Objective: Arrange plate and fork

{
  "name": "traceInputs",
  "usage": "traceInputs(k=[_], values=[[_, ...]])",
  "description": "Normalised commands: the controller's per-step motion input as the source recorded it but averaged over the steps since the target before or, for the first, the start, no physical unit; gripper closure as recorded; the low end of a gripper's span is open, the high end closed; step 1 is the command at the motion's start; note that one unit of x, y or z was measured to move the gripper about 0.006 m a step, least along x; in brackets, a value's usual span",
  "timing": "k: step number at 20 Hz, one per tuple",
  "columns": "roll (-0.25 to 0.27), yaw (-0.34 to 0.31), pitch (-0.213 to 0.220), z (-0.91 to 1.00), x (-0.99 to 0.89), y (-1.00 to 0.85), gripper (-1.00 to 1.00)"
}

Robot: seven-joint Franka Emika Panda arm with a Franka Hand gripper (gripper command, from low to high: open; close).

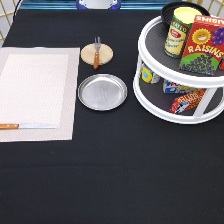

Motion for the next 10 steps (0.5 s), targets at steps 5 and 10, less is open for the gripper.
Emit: traceInputs(k=[5, 10], values=[[0.002, -0.056, 0.117, 0.0, 0.58, 0.0, -1.0], [0.001, -0.065, 0.129, 0.03, 0.87, -0.01, -1.0]])
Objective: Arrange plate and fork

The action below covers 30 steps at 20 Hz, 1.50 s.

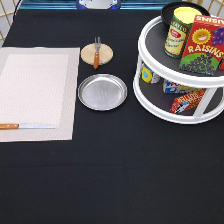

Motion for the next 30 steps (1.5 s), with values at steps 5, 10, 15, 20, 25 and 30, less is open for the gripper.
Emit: traceInputs(k=[5, 10, 15, 20, 25, 30], values=[[0.032, -0.035, 0.086, -0.02, 0.76, -0.11, -1.0], [0.057, -0.005, 0.019, -0.07, 0.62, -0.18, -1.0], [0.099, 0.0, 0.013, -0.03, 0.77, -0.3, -1.0], [0.082, 0.0, 0.009, -0.05, 0.82, -0.27, -1.0], [0.025, 0.0, 0.0, -0.27, 0.72, -0.14, -1.0], [0.0, 0.0, 0.004, -0.39, 0.52, 0.0, -1.0]])
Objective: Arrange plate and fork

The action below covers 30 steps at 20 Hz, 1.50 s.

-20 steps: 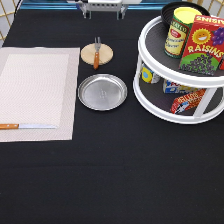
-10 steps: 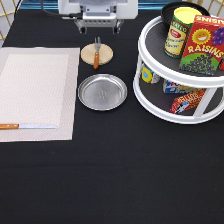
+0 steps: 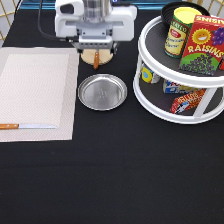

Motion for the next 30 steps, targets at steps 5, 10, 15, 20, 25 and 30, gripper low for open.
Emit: traceInputs(k=[5, 10, 15, 20, 25, 30], values=[[0.001, 0.0, 0.003, -0.45, 0.34, 0.0, -1.0], [0.029, 0.0, -0.001, -0.46, 0.28, -0.05, -1.0], [0.029, 0.0, 0.0, -0.4, 0.29, -0.07, -1.0], [0.042, 0.0, 0.006, -0.28, 0.29, -0.09, -1.0], [0.08, 0.0, 0.041, -0.11, 0.32, -0.25, -1.0], [0.109, 0.0, 0.103, 0.0, 0.41, -0.41, -1.0]])
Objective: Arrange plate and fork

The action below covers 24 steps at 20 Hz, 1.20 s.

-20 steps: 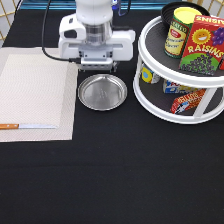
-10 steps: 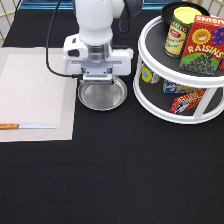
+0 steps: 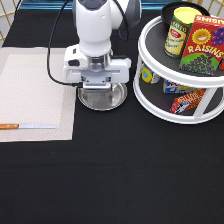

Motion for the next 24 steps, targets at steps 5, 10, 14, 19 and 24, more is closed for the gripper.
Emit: traceInputs(k=[5, 10, 14, 19, 24], values=[[0.094, 0.0, 0.103, 0.0, 0.38, -0.59, -1.0], [0.081, 0.0, 0.101, 0.03, 0.35, -0.69, -1.0], [0.096, 0.0, 0.088, 0.07, 0.28, -0.85, -1.0], [0.11, 0.002, 0.071, 0.02, 0.18, -0.92, -1.0], [0.108, 0.009, 0.064, 0.0, 0.19, -0.98, -1.0]])
